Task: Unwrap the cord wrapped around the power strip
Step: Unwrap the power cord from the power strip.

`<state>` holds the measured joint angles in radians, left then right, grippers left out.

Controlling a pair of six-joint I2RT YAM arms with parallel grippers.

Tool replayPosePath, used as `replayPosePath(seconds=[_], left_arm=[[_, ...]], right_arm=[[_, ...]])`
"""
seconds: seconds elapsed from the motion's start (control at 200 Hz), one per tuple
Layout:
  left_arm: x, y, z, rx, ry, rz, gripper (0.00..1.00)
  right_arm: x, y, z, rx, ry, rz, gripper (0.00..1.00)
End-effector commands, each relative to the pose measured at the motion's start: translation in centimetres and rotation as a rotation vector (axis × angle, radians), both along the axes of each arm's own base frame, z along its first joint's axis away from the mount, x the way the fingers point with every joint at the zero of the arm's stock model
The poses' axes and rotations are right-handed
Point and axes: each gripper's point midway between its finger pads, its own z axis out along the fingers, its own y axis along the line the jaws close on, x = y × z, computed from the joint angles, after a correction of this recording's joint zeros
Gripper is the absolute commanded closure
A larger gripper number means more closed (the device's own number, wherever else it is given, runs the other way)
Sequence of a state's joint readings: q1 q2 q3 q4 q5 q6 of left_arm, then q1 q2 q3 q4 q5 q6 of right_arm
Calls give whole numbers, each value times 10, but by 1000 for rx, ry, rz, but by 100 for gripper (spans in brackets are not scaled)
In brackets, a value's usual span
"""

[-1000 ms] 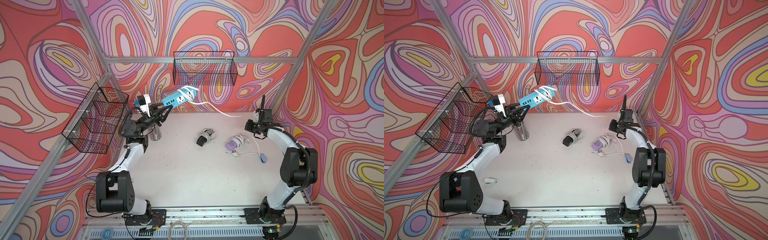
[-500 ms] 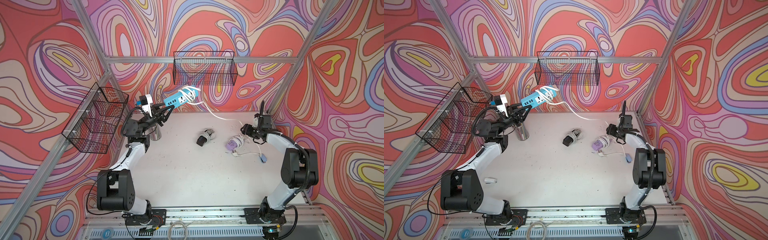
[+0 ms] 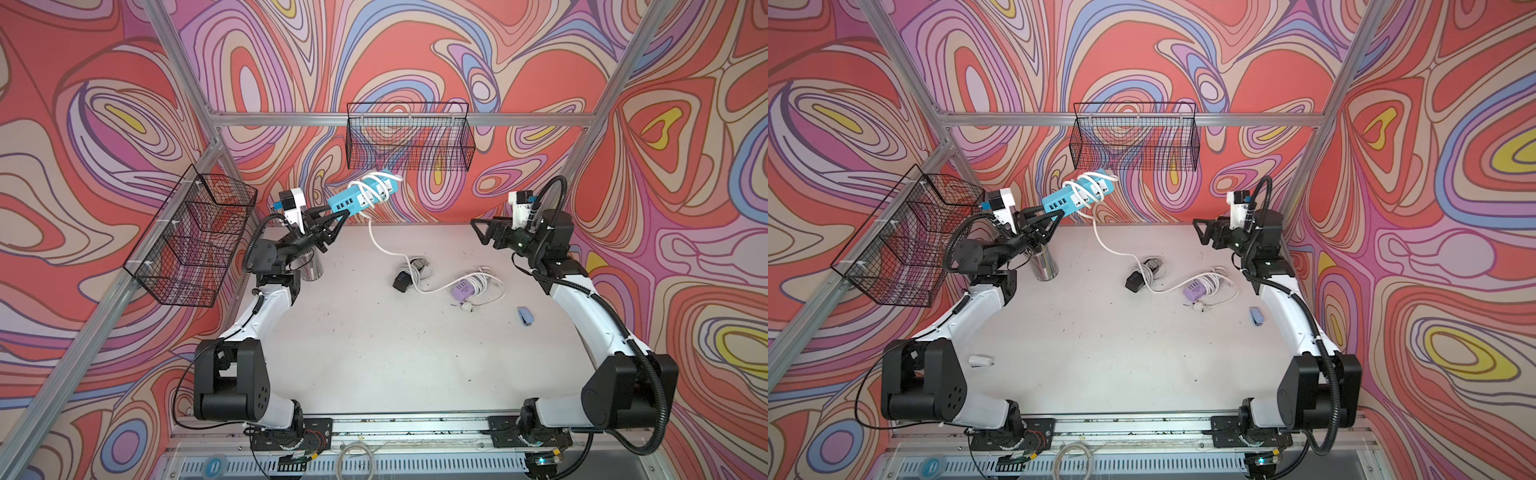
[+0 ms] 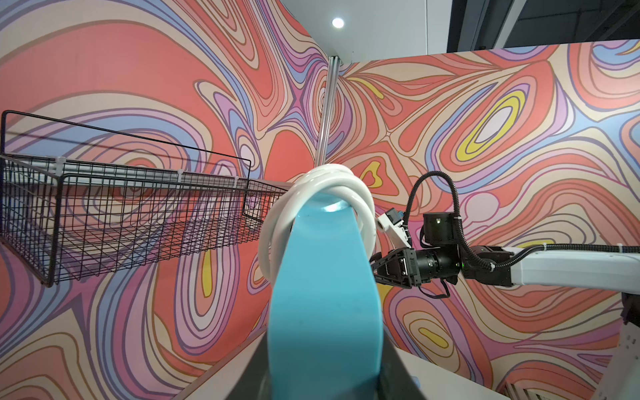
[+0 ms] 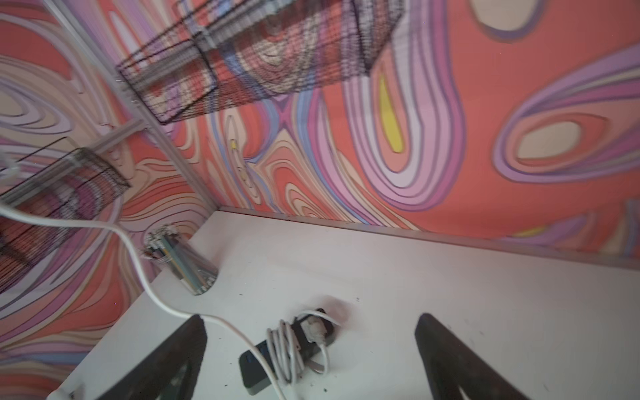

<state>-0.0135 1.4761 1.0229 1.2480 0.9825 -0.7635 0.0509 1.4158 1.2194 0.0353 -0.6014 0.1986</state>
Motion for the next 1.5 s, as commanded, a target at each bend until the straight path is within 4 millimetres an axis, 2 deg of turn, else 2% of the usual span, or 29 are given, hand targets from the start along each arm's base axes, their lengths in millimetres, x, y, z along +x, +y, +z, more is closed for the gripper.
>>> replayPosePath(seconds=[0.0,0.095,0.235,0.361,0.481,0.506,0.521,0.736,1.077,1.177,1.367,1.497], left_arm=[[-16,-2,27,-23,-124,-9,100],[-18,-6,29,-27,-122,-21,100],[-21,-11,31,-33,-121,-37,100],[-24,-15,32,-37,-119,-52,100],[-26,-17,33,-40,-119,-58,100],[-25,-18,33,-43,-118,-58,100],[-25,-17,33,-43,-118,-58,100],[-26,-20,34,-47,-114,-66,100],[-25,-21,33,-48,-106,-72,100],[-25,-21,32,-49,-103,-73,100],[-26,-21,34,-50,-107,-76,100],[-28,-21,35,-51,-112,-75,100]], right_arm=[[-28,77,35,-48,-214,284,2],[-41,127,41,-39,-310,413,2],[-49,175,44,19,-454,455,3],[-52,209,42,30,-587,424,3],[-50,231,36,62,-663,414,2],[-52,232,41,74,-694,403,2],[-48,237,30,73,-688,399,2],[-37,254,20,112,-807,271,2],[-8,257,30,138,-869,126,7],[-1,261,32,140,-864,124,18],[5,270,32,158,-832,158,57],[7,274,26,160,-805,178,70]])
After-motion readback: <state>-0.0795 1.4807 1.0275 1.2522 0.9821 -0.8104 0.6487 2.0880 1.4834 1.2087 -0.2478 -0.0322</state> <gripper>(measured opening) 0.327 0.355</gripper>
